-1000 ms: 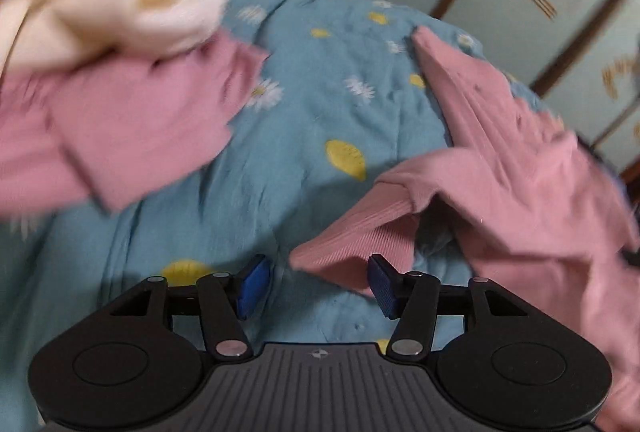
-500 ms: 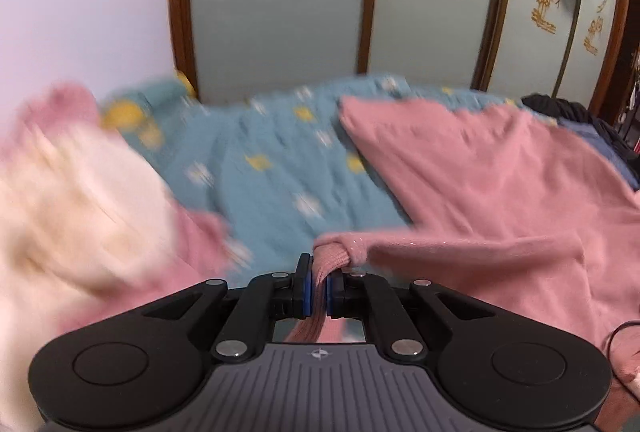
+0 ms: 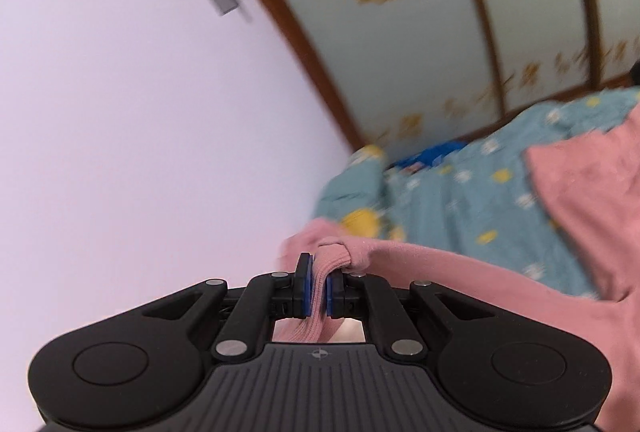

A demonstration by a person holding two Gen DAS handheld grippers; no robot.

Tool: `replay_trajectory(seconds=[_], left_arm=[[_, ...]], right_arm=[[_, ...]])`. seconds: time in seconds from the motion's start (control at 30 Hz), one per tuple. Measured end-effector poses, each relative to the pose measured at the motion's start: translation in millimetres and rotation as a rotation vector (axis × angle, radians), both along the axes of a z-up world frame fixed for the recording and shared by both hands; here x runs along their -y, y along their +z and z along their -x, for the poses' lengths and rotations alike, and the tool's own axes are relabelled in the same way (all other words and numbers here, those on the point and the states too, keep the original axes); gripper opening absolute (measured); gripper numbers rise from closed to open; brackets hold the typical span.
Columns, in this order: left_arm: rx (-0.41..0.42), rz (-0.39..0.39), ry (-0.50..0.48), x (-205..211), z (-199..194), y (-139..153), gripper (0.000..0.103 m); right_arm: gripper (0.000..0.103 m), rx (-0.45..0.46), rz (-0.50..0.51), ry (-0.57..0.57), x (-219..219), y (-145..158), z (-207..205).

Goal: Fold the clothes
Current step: 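Grasp the sweatshirt edge with the left tool and lift it toward the right tool, then lower the pink sweatshirt edge onto the quilt and open the left tool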

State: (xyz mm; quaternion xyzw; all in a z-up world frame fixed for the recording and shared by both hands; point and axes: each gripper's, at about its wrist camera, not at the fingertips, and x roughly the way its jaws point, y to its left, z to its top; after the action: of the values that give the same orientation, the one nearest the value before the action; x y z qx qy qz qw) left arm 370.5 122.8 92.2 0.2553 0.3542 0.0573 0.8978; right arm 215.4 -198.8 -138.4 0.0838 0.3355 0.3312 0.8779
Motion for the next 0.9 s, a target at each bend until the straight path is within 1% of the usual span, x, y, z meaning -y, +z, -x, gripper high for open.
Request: replay_trajectory(seconds=[0.07, 0.17, 0.2, 0.23, 0.27, 0.3, 0.33, 0.37, 0.43, 0.5, 0.53, 0.57, 0.6, 0.63, 0.7, 0.77, 0.83, 0.9], left_arm=[[-0.022, -0.017, 0.038, -13, -3, 4, 0.006], [-0.080, -0.065, 0.073, -22, -19, -5, 0.006], [-0.126, -0.087, 0.084, -24, -30, -15, 0.006], [-0.148, -0.097, 0.091, -25, -34, -20, 0.010], [-0.209, -0.133, 0.104, -25, -45, -32, 0.012], [-0.276, -0.175, 0.118, -26, -57, -46, 0.017], [-0.295, -0.191, 0.120, -25, -63, -50, 0.021], [-0.325, -0.222, 0.110, -24, -70, -57, 0.030], [-0.335, -0.241, 0.103, -23, -75, -62, 0.058], [-0.323, -0.286, 0.079, -19, -81, -60, 0.075], [-0.308, -0.318, 0.066, -16, -83, -58, 0.077], [-0.274, -0.351, 0.064, -14, -85, -54, 0.077], [-0.238, -0.383, 0.063, -13, -86, -49, 0.079], [-0.210, -0.398, 0.064, -14, -88, -46, 0.087], [-0.124, -0.407, 0.064, -14, -84, -31, 0.096], [-0.136, -0.379, 0.055, -15, -82, -27, 0.096], [-0.178, -0.301, 0.051, -19, -73, -26, 0.096], [-0.200, -0.209, 0.047, -23, -60, -28, 0.096]], right_arm=[[0.034, -0.015, -0.020, 0.012, -8, -5, -2], [0.034, -0.052, -0.001, 0.035, -26, -19, -6], [0.034, -0.059, 0.002, 0.044, -30, -22, -5], [0.034, -0.063, 0.001, 0.052, -33, -25, -3], [0.034, -0.068, 0.000, 0.060, -37, -28, 0], [0.034, -0.070, -0.001, 0.065, -38, -30, 2], [0.034, -0.073, 0.002, 0.066, -38, -32, 4], [0.034, -0.077, 0.006, 0.068, -39, -34, 7], [0.034, -0.087, 0.004, 0.070, -37, -38, 10], [0.035, -0.098, 0.000, 0.073, -35, -43, 11], [0.035, -0.102, -0.003, 0.075, -36, -44, 10], [0.035, -0.106, -0.005, 0.077, -36, -45, 8], [0.035, -0.108, -0.008, 0.078, -37, -46, 7], [0.035, -0.111, -0.012, 0.080, -40, -48, 5], [0.035, -0.115, -0.022, 0.085, -43, -49, 2], [0.035, -0.116, -0.036, 0.096, -47, -49, 1], [0.035, -0.110, -0.044, 0.111, -50, -48, 2], [0.035, -0.102, -0.049, 0.125, -52, -47, 5]])
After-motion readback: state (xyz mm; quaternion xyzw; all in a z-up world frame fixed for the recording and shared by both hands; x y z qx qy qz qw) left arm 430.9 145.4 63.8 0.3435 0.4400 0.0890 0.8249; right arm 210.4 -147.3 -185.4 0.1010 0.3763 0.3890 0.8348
